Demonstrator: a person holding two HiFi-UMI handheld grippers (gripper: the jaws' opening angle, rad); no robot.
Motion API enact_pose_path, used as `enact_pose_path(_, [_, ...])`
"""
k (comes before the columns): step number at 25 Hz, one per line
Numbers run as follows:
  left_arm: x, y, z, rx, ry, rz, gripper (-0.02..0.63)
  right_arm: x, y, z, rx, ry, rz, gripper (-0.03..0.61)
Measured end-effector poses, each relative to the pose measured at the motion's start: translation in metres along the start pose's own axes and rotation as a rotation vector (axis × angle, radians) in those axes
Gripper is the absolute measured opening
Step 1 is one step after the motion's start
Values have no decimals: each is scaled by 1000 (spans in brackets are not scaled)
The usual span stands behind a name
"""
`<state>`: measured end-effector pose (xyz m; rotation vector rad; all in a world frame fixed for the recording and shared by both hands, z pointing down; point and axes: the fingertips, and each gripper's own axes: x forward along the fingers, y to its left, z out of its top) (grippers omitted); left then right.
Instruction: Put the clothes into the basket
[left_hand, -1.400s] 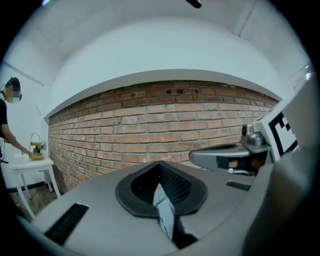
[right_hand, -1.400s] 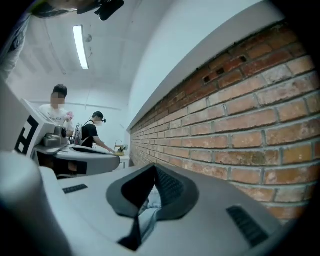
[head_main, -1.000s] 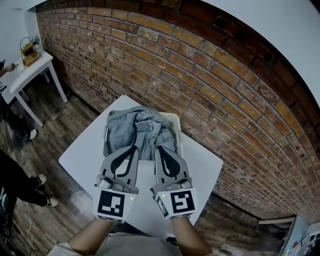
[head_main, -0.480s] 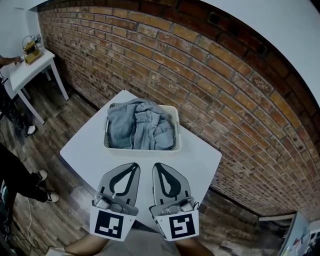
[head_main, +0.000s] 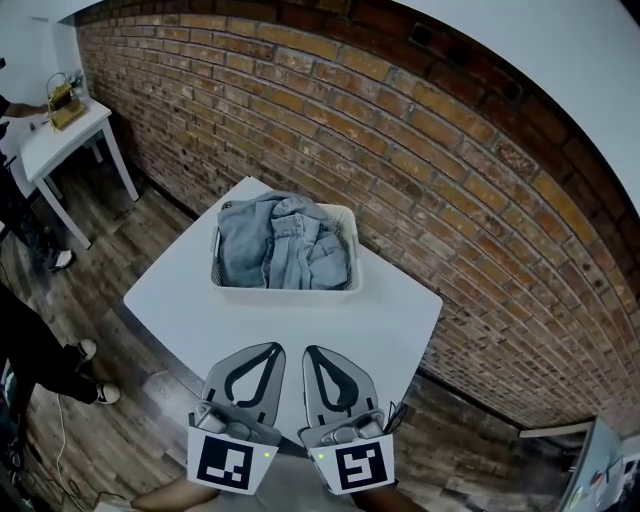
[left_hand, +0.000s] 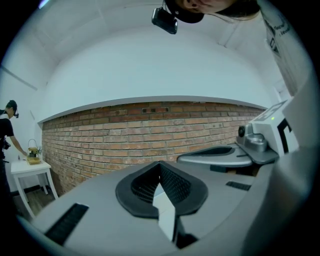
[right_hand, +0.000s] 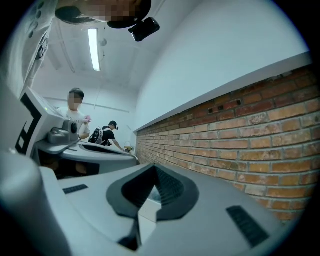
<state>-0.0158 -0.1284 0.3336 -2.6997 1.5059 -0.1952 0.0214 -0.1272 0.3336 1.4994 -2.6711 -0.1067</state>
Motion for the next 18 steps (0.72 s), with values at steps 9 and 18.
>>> enact_pose_path(9, [-11,2,-3,-12,-7,3,8,-6,14,3,-19,-1,-12,6])
enact_pose_path(18, [-23,8,-15,-33,-8,14,8,-9,23,-7,-16,11,-29,6])
